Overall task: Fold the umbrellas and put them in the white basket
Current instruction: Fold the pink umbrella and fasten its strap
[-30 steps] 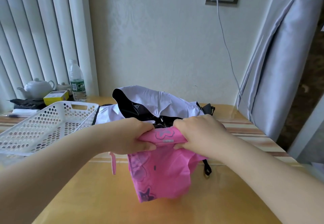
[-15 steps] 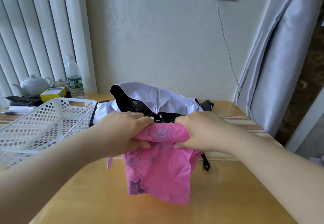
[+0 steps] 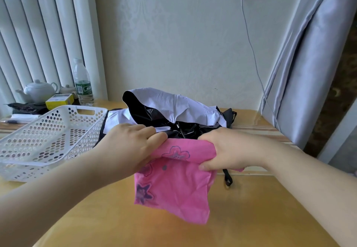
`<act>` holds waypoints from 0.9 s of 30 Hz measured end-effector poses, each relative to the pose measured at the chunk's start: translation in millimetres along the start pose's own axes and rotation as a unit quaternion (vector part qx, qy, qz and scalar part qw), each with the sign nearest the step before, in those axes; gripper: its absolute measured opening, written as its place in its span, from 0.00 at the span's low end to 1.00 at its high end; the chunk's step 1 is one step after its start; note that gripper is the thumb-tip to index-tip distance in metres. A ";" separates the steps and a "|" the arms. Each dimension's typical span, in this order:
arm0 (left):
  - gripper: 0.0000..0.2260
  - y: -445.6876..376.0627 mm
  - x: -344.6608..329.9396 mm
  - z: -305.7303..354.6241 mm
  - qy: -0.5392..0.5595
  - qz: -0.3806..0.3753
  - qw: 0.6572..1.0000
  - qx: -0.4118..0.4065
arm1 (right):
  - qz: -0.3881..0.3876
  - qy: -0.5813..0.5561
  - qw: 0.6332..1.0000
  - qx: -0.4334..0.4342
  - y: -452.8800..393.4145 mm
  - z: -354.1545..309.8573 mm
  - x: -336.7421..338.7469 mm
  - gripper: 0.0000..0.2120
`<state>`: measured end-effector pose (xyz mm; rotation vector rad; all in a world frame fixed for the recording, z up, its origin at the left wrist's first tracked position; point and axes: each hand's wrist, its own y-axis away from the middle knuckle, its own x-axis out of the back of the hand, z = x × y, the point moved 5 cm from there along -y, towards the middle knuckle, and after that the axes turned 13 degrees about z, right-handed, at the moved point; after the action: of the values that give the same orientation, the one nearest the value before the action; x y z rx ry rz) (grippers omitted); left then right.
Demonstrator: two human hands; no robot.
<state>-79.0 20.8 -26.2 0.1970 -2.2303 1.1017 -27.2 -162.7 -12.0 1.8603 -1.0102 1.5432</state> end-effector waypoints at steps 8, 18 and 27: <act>0.14 1.8 -17.2 -7.6 0.142 -0.293 0.927 0.186 | 0.148 0.220 0.956 0.124 0.9 -13.7 -1.3 0.12; 0.23 -4.1 -9.1 5.0 -0.005 -0.074 0.997 0.015 | 0.121 0.182 0.964 0.149 3.6 -40.8 -9.4 0.20; 0.18 -3.4 -5.7 11.8 0.005 -0.066 0.998 0.012 | -0.044 -0.034 0.998 0.036 1.6 -23.3 -14.6 0.11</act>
<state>-78.8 8.9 -32.7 0.3430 -2.1618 1.0562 -43.4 -142.3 -21.2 1.9918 -0.8999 1.4915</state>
